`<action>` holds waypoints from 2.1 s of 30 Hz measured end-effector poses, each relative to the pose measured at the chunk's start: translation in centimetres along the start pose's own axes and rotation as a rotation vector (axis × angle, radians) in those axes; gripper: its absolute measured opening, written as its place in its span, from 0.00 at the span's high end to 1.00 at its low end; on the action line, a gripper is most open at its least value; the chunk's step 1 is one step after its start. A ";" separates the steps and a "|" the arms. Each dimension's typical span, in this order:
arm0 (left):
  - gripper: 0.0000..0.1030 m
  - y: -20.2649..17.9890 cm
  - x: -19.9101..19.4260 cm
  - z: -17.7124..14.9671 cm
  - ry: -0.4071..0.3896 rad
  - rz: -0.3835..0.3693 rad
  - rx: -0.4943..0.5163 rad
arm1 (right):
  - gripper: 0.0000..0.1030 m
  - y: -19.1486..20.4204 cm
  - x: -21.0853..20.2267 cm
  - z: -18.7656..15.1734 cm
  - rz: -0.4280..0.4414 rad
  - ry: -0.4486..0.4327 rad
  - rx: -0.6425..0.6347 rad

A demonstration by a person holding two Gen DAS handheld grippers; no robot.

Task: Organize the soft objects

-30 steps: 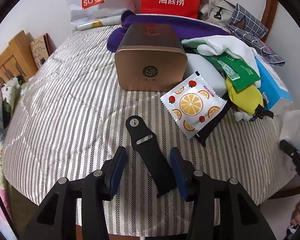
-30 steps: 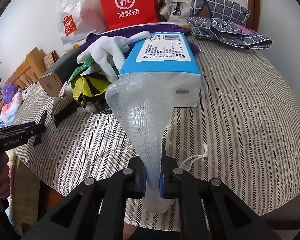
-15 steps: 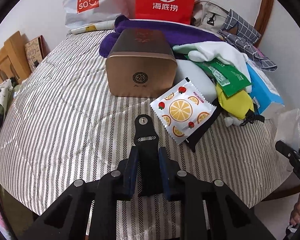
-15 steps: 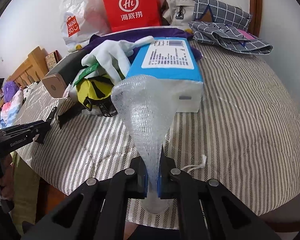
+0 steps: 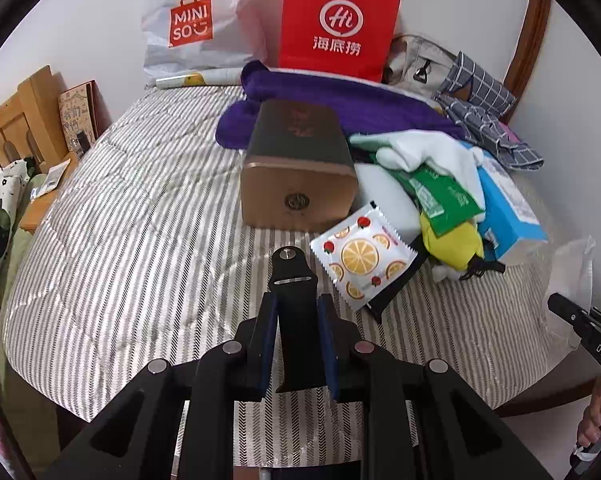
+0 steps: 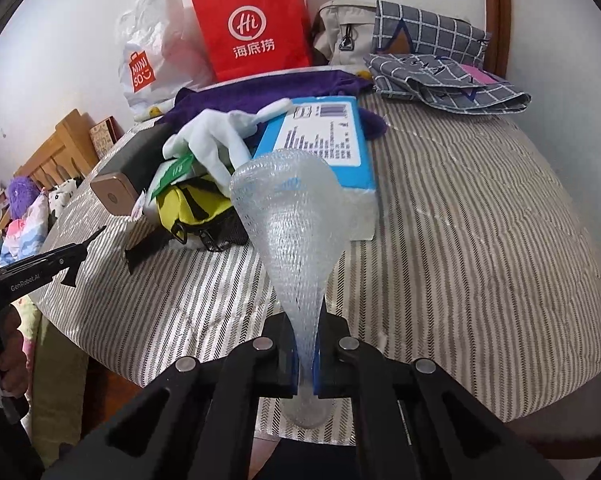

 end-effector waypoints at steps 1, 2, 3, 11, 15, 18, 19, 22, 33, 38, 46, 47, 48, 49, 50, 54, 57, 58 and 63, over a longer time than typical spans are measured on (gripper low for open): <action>0.81 0.0 -0.2 0.2 -0.004 0.001 -0.001 | 0.96 0.1 -0.2 0.2 -0.001 -0.003 -0.001; 0.81 0.1 -0.4 0.4 -0.010 0.000 0.000 | 0.96 0.3 -0.5 0.5 0.000 -0.008 -0.004; 0.81 0.1 -0.8 0.7 -0.017 -0.001 0.000 | 0.96 0.4 -0.7 0.7 0.003 -0.012 -0.007; 0.81 0.6 -3.0 3.1 -0.068 -0.007 -0.007 | 0.96 1.6 -2.2 3.5 0.012 -0.052 -0.027; 0.81 0.7 -3.9 4.6 -0.092 -0.005 -0.001 | 0.96 2.0 -2.7 5.2 0.018 -0.070 -0.030; 0.81 0.8 -4.3 5.9 -0.108 -0.007 -0.005 | 0.96 2.4 -2.8 6.4 0.024 -0.082 -0.034; 0.81 0.9 -4.3 6.4 -0.112 -0.007 -0.007 | 0.96 2.5 -2.7 6.9 0.026 -0.082 -0.034; 0.81 1.0 -4.3 7.7 -0.124 -0.008 -0.006 | 0.96 2.8 -2.3 8.5 0.030 -0.083 -0.035; 0.81 1.3 -2.5 13.4 -0.148 -0.026 -0.017 | 0.96 3.7 -0.3 14.3 0.008 -0.089 -0.039; 0.81 0.9 -0.8 16.0 -0.144 -0.032 -0.005 | 0.96 4.2 0.8 16.8 0.008 -0.099 -0.046; 0.81 0.3 2.3 19.6 -0.130 -0.044 0.014 | 0.96 5.0 3.1 20.2 0.020 -0.103 -0.050; 0.81 0.2 2.7 20.1 -0.129 -0.045 0.016 | 0.96 5.0 3.5 20.6 0.020 -0.103 -0.048; 0.81 0.2 3.0 20.5 -0.128 -0.047 0.018 | 0.96 5.0 3.9 21.0 0.019 -0.101 -0.048; 0.81 0.2 3.3 20.8 -0.127 -0.050 0.019 | 0.96 5.1 4.4 21.4 0.018 -0.097 -0.050; 0.81 0.1 3.6 21.1 -0.126 -0.052 0.021 | 0.96 5.1 4.8 21.7 0.017 -0.095 -0.050; 0.81 -0.1 5.2 22.7 -0.121 -0.052 0.033 | 0.96 5.0 6.6 23.0 0.015 -0.080 -0.044; 0.81 -0.1 6.3 23.5 -0.118 -0.048 0.034 | 0.96 5.1 7.7 24.0 0.015 -0.076 -0.049; 0.81 0.0 6.7 23.8 -0.115 -0.044 0.035 | 0.96 5.3 8.1 24.3 0.019 -0.074 -0.056; 0.81 0.3 8.8 25.1 -0.095 -0.044 0.033 | 0.96 5.5 9.9 25.8 0.009 -0.066 -0.081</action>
Point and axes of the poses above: each gripper's, at about its wrist camera, not at the fingertips, and x roughly the way its jaws point, y to its left, z to its top, the point moved 4 cm from there along x, roughly the way its jaws point, and after that the axes turned 2 degrees about x, right-handed, at the moved point
